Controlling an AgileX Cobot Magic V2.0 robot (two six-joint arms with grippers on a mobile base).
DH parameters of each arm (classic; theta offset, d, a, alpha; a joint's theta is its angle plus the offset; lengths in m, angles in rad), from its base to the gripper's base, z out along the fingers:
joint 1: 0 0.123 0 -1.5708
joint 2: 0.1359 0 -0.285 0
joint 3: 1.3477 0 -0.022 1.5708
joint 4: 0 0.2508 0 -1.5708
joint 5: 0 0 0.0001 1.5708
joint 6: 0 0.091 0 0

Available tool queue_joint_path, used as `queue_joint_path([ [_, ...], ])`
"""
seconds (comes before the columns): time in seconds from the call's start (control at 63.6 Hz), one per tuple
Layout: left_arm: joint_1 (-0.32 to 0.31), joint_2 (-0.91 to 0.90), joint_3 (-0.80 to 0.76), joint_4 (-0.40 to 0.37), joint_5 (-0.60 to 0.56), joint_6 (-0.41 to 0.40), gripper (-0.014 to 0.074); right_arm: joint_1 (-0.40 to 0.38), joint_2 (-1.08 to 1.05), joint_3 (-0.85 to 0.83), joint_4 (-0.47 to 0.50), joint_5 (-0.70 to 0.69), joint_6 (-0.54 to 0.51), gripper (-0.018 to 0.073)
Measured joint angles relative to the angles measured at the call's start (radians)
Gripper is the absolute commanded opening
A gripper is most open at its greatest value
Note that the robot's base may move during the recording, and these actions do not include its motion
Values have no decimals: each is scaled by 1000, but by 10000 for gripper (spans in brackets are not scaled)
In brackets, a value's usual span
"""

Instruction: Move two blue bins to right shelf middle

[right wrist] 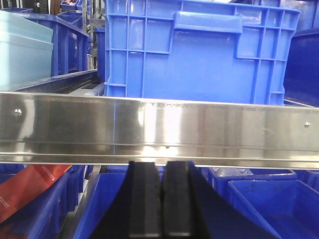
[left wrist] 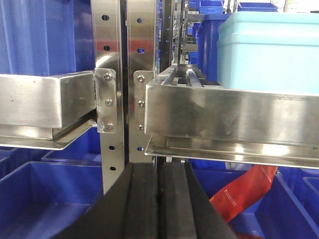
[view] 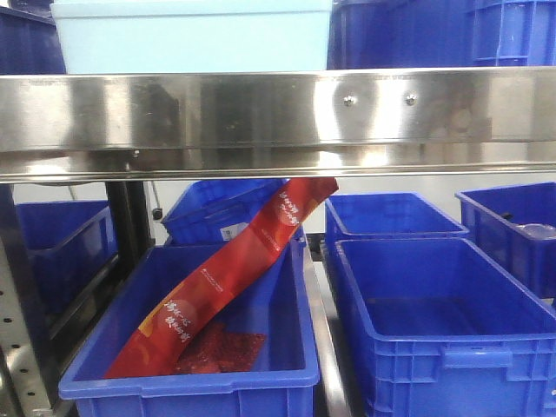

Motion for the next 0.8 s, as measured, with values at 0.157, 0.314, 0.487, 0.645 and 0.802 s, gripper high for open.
queue_joint_path([
  [0.157,0,0,0,0,0,0,-111,0,0,0,0,4,0,-162],
  [0.314,0,0,0,0,0,0,-111,0,0,0,0,5,0,-162],
  [0.487,0,0,0,0,0,0,-111,0,0,0,0,6,0,-162],
  [0.645,0,0,0,0,0,0,-111,0,0,0,0,6,0,-162],
  [0.802,0,0,0,0,0,0,-111,0,0,0,0,6,0,-162],
])
